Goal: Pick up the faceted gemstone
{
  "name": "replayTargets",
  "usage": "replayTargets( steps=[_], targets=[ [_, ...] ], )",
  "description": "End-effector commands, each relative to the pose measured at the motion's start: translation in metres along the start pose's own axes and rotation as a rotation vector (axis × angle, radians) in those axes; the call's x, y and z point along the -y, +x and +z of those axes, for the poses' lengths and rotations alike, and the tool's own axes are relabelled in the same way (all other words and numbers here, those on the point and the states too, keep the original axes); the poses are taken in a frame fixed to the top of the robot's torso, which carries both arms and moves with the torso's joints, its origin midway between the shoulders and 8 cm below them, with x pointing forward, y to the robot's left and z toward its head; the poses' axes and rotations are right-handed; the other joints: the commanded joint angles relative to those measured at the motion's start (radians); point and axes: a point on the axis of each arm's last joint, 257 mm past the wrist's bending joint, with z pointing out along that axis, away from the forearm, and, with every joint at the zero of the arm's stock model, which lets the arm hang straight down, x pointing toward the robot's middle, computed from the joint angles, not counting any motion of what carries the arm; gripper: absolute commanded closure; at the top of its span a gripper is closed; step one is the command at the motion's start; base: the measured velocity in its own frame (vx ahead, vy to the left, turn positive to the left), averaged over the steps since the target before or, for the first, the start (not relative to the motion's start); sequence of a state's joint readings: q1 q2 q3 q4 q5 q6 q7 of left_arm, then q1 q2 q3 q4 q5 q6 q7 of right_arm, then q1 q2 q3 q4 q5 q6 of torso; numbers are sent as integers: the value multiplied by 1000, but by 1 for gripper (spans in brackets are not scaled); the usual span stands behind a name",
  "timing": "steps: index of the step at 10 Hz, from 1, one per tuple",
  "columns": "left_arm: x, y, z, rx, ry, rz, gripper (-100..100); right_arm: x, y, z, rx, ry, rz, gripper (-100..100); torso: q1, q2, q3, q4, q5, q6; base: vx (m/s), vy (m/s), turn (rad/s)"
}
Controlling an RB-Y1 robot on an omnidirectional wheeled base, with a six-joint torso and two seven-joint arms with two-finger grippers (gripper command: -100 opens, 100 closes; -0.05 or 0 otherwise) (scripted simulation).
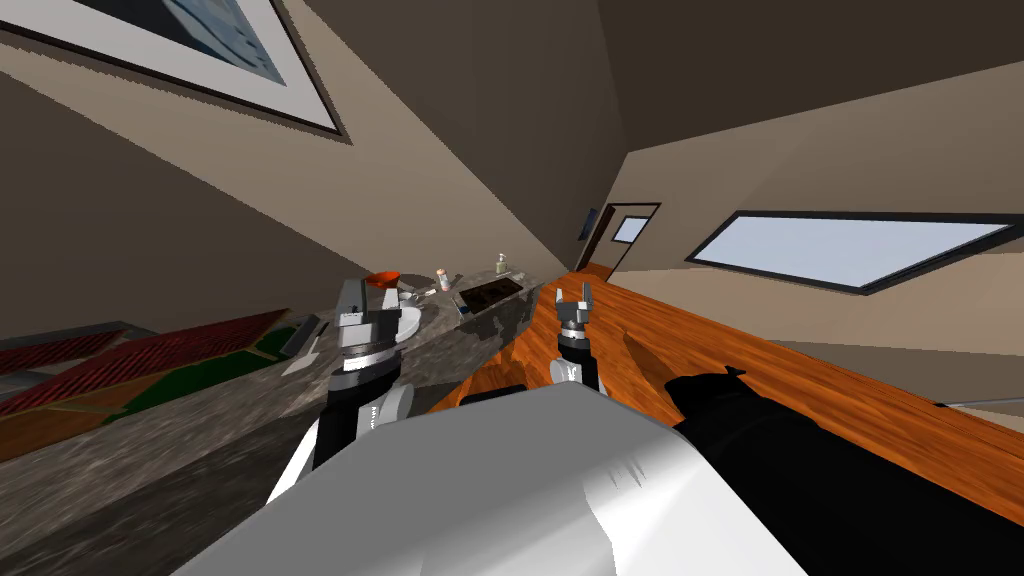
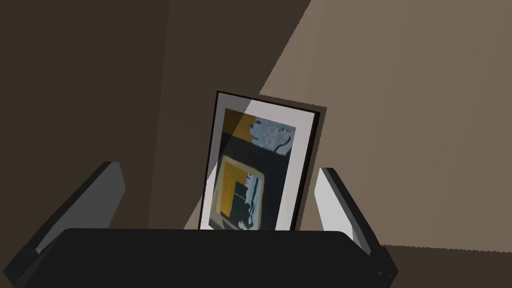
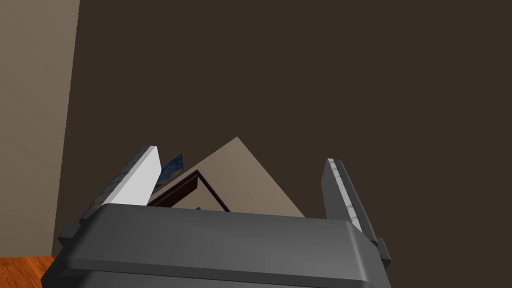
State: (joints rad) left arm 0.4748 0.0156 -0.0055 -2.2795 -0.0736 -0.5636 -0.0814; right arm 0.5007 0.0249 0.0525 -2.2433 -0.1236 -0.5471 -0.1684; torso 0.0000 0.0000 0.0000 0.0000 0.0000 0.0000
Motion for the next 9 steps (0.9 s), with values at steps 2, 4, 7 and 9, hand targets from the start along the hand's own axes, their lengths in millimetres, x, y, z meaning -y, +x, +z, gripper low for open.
replayTargets(
  steps=[2,4,7,9],
  targets=[
    [-16,11,5,-59,-22,5,-100,0,0,0,0,0,0,0,-3,1,1,0,0,0,-41,-68,42],
    [-34,18,11,-88,-53,6,-100,0,0,0,0,0,0,0,-7,3,2,1,-1,0,-58,-113,50],
    [-72,27,20,-120,-124,8,-100,0,0,0,0,0,0,0,-10,4,2,1,-2,0,-73,-138,72],
    [-101,33,29,-134,-182,12,-100,0,0,0,0,0,0,0,-11,4,2,1,-2,0,-56,-177,87]
  ],
)
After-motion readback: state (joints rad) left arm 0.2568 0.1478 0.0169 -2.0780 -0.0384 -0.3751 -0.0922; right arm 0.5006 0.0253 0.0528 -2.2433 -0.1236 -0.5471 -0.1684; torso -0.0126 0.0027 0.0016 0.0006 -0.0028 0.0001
